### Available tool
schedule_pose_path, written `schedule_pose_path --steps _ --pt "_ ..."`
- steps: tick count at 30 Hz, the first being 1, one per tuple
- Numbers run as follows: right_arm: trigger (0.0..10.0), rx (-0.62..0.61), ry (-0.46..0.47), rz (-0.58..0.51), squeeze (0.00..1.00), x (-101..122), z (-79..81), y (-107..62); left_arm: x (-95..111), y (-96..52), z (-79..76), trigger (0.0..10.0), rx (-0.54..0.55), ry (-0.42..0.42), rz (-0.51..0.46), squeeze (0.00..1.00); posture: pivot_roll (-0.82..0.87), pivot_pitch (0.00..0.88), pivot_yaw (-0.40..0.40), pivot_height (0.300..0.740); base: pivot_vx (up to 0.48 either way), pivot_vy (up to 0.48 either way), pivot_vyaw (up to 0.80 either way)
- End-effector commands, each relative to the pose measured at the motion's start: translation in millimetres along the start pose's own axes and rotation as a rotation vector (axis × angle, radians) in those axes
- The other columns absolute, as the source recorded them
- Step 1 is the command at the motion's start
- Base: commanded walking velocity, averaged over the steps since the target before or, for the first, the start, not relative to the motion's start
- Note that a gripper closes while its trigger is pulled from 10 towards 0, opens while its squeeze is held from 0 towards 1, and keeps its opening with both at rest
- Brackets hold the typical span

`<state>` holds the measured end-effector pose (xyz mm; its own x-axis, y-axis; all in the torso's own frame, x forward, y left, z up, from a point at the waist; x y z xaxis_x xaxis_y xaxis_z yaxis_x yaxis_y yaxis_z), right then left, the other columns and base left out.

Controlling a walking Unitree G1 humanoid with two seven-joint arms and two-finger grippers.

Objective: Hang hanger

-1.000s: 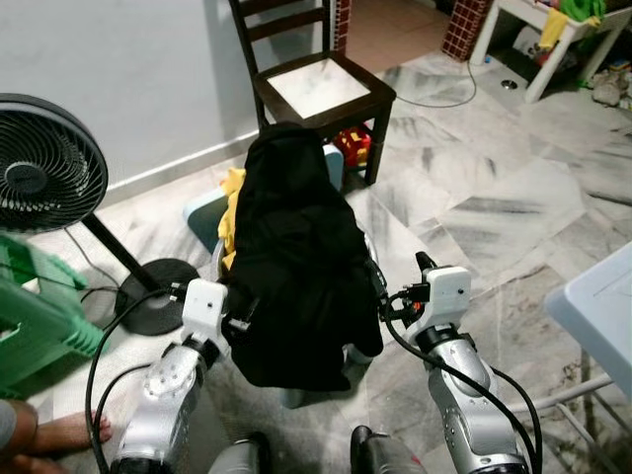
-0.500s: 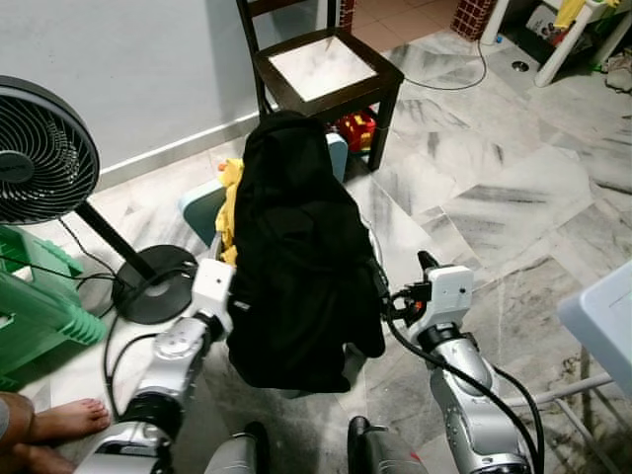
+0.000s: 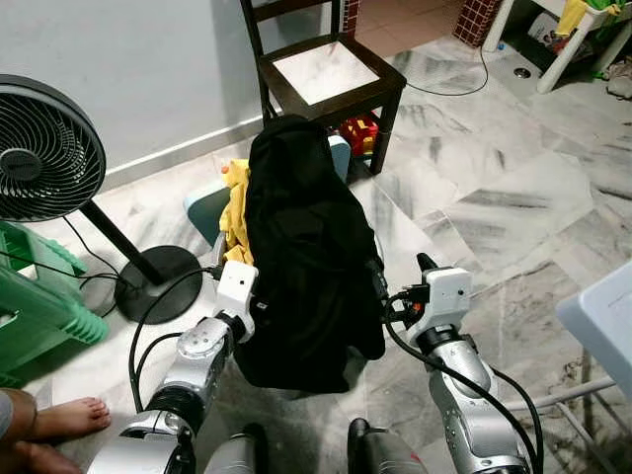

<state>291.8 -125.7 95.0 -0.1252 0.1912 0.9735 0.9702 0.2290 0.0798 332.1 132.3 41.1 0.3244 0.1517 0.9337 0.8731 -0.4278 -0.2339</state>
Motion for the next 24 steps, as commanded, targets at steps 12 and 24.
schedule_pose_path --steps 12,24 --pt "10.0 0.016 -0.002 0.009 0.00 -1.7 4.4 0.7 -4.9 -11.0 13.8 0.0 0.070 0.021 -0.030 0.00 -0.03 0.258 -0.009 0.740 0.000 0.000 0.00" --pt "10.0 0.011 -0.001 0.011 0.00 -2.6 5.1 1.0 29.5 -15.7 23.7 0.0 0.140 0.136 -0.231 0.00 -0.02 0.255 -0.006 0.740 0.000 0.000 0.00"
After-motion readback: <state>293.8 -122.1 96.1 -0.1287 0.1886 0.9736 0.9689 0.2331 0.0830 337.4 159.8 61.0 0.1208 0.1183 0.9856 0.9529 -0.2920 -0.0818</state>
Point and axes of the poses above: a point about 5 cm out from each wrist's last joint towards the gripper, its own y axis pointing out of the wrist towards the gripper, its own x axis along the axis of the wrist's last joint, z = x × y, the point moved 1 cm from there along y, pointing out of the wrist towards the gripper, and after that the axes turned 15 degrees about -y, right-handed, at the moved point
